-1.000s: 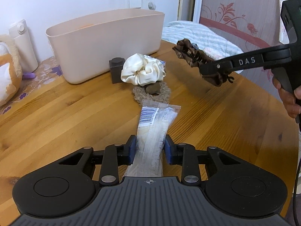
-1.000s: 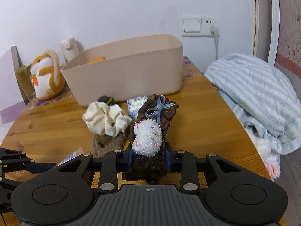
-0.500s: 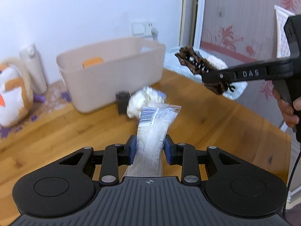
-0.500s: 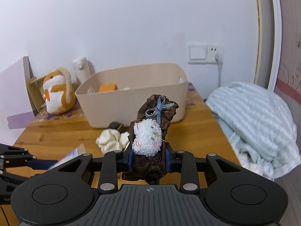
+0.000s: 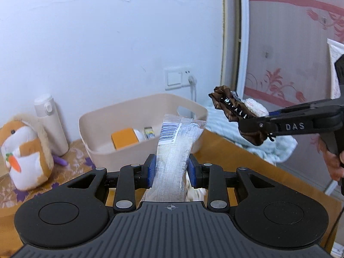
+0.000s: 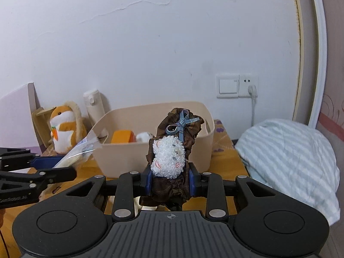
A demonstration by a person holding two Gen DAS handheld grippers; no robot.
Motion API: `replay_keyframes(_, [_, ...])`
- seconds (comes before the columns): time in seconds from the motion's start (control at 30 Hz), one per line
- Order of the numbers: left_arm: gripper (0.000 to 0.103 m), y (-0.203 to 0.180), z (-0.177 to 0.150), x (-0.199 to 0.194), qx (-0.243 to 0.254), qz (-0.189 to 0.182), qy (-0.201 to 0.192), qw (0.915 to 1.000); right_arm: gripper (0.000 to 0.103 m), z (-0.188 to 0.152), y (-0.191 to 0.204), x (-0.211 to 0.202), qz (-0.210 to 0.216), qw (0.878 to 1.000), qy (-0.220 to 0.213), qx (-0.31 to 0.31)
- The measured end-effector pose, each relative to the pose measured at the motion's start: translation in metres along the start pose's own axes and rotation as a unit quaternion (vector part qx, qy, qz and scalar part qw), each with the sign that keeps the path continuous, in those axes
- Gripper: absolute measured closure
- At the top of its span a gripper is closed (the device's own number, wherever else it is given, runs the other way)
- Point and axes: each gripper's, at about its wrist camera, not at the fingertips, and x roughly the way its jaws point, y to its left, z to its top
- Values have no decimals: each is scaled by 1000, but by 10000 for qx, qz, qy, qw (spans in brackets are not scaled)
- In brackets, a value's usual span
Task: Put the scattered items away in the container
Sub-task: 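Carry the bread bag and brown scrunchie into the basket and open both grippers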
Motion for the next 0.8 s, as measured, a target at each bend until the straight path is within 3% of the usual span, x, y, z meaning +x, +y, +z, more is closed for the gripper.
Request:
replay_keyframes(0.2, [72,10,20,31,-426,174,-157,9988,74,22,4,16,-46,9998,-99,-152])
replay_keyframes(0.47, [72,31,46,71,-922,722,-245,9928,74,47,5,49,-10,9996,-142,-224])
replay_keyframes(0.8, [72,69,53,126,-1340,1348,64,9818,74,61,10,111,29,9998,95,-184])
